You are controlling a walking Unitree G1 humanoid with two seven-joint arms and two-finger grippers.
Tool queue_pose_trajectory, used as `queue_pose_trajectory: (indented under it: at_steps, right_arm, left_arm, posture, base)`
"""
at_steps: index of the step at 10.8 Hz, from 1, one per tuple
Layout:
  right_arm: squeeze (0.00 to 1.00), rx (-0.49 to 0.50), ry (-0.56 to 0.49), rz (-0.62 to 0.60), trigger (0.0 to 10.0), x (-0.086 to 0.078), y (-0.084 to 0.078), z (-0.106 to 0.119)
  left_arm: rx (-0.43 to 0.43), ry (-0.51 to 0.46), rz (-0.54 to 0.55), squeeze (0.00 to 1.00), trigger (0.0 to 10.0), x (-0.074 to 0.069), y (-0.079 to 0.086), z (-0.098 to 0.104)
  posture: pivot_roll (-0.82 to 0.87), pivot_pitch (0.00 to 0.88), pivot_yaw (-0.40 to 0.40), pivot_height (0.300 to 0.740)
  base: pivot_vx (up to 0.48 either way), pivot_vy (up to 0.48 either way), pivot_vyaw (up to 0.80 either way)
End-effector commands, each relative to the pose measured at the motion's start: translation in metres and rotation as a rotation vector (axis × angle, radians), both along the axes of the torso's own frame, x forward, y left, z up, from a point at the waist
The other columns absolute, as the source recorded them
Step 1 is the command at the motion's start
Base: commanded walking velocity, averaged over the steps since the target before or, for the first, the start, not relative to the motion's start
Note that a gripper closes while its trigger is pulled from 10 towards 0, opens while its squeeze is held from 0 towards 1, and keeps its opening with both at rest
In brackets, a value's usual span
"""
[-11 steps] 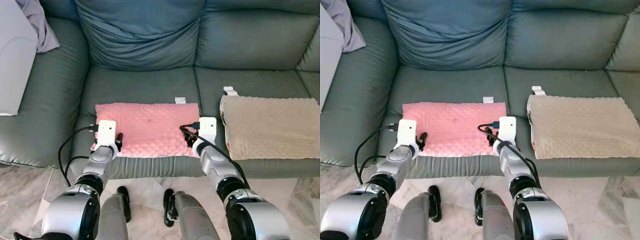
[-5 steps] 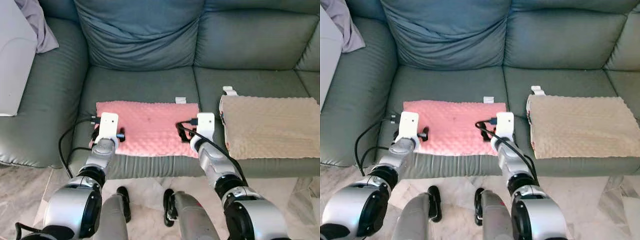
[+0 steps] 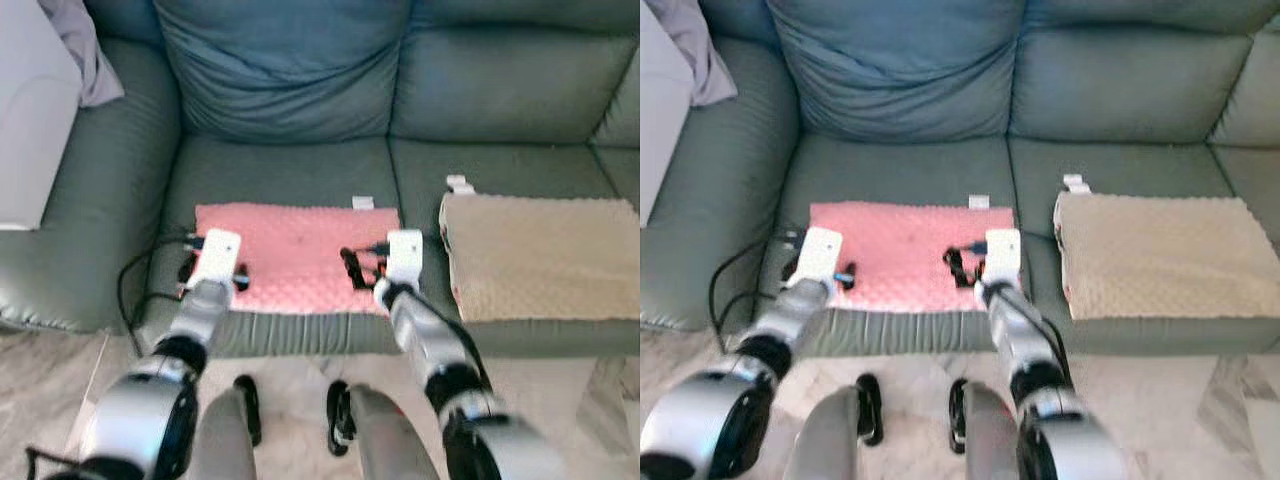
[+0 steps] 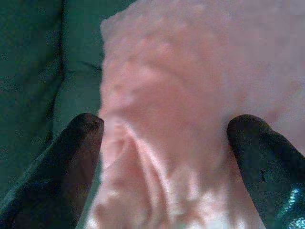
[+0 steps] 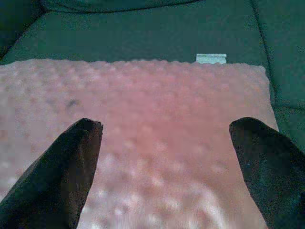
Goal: Move the pillow to the sofa
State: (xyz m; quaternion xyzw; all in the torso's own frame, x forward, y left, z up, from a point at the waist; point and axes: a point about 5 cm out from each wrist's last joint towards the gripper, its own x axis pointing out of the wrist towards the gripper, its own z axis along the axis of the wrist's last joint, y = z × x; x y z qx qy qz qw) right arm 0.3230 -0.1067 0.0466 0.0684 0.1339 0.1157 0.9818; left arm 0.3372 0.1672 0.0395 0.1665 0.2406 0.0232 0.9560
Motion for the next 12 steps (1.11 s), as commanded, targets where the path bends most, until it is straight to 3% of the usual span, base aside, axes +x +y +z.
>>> queue_pose_trajectory:
  at_steps: [1,2,5,7,8,9,10,11,12]
  right_arm:
    - [1.00,0.003,0.018,0.009,10.0,-0.005,0.000,-0.004]
    - [1.00,0.012,0.035,0.012,10.0,-0.015,-0.003,-0.007]
    - [1.00,0.010,0.047,0.021,10.0,-0.029,-0.010,-0.004]
    - [1.00,-0.007,0.036,0.020,10.0,-0.035,-0.018,-0.004]
    - [1.00,-0.042,0.001,0.049,10.0,-0.044,-0.022,-0.002]
    - [1.00,-0.084,-0.069,0.103,10.0,-0.053,-0.025,0.002]
    - [1.00,-0.122,-0.167,0.167,10.0,-0.061,-0.024,0.011]
    - [1.00,-0.145,-0.192,0.133,10.0,-0.066,-0.027,0.011]
    - [1.00,-0.165,-0.214,0.122,10.0,-0.067,-0.027,0.010]
  left_arm:
    - [0.030,0.017,-0.009,1.00,10.0,-0.005,0.005,-0.006]
    - [0.128,-0.061,-0.064,1.00,10.0,-0.004,0.014,0.003]
    - [0.262,-0.198,-0.203,1.00,10.0,-0.009,0.017,0.016]
    - [0.241,-0.227,-0.206,1.00,10.0,-0.016,0.018,0.017]
    - [0.200,-0.306,-0.186,1.00,10.0,-0.024,0.018,0.024]
    - [0.123,-0.386,-0.165,1.00,10.0,-0.038,0.017,0.030]
    - [-0.022,-0.424,-0.237,1.00,10.0,-0.058,0.004,0.026]
    - [-0.045,-0.380,-0.202,1.00,10.0,-0.078,0.001,0.012]
    - [-0.052,-0.379,-0.192,1.00,10.0,-0.085,-0.002,0.009]
  posture:
    - [-0.02,0.158,-0.041,0.740]
    - [-0.02,0.136,-0.036,0.740]
    - [-0.02,0.074,-0.017,0.740]
    - [-0.01,0.025,-0.014,0.740]
    - [0.01,0.000,-0.004,0.740]
    - [0.01,0.000,0.001,0.740]
    - [0.01,0.000,0.010,0.740]
    - [0.02,0.000,0.011,0.740]
    - [0.03,0.000,-0.001,0.740]
  base:
    - [0.000,0.000,0.00]
    - [0.000,0.000,0.00]
    - [0.000,0.000,0.00]
    - [0.000,0.000,0.00]
    - [0.000,0.000,0.00]
    - [0.000,0.000,0.00]
    - [0.000,0.000,0.00]
    - [0.000,0.000,0.00]
    - [0.000,0.000,0.00]
